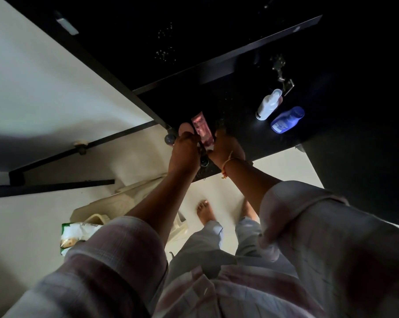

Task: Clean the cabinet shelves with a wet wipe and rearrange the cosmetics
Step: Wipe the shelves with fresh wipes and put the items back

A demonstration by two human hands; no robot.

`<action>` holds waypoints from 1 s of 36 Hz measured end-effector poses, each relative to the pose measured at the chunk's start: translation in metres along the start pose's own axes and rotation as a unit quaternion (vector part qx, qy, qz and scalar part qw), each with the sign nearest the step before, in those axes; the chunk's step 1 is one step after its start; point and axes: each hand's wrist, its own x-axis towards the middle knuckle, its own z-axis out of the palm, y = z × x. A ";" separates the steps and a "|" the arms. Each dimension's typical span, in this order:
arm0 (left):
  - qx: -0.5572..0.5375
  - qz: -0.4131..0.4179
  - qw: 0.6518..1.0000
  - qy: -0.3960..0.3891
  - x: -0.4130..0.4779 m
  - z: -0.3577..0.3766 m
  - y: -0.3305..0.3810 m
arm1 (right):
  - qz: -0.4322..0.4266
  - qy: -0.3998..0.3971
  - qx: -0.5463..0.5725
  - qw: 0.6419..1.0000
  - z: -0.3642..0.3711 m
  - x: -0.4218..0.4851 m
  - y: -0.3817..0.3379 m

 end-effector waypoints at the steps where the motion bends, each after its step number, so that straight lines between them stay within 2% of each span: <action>1: -0.002 -0.002 1.000 -0.004 0.001 0.000 -0.001 | 0.009 -0.001 0.010 1.000 0.000 0.001 0.000; 9: 0.015 0.013 1.000 -0.012 0.003 -0.001 0.002 | 0.053 -0.031 0.086 0.994 -0.008 0.003 0.015; 14: 0.014 0.044 0.999 0.023 0.011 -0.001 0.010 | 0.085 0.028 0.136 0.987 -0.021 0.001 0.041; 18: 0.016 0.083 0.996 0.040 0.024 0.002 0.031 | 0.142 0.062 0.268 0.951 -0.025 -0.005 0.073; 21: 0.043 0.074 0.995 0.059 0.032 0.007 0.050 | 0.182 0.080 0.277 0.940 -0.030 -0.012 0.096; 26: -0.024 0.096 0.995 0.021 0.048 0.022 0.080 | 0.230 0.101 0.303 0.919 -0.038 -0.015 0.120; 30: -0.038 0.083 0.996 0.008 0.054 0.033 0.093 | 0.246 0.134 0.340 0.898 -0.035 -0.011 0.131; 36: -0.049 0.062 0.997 0.012 0.057 0.042 0.100 | 0.251 0.170 0.358 0.883 -0.033 -0.003 0.130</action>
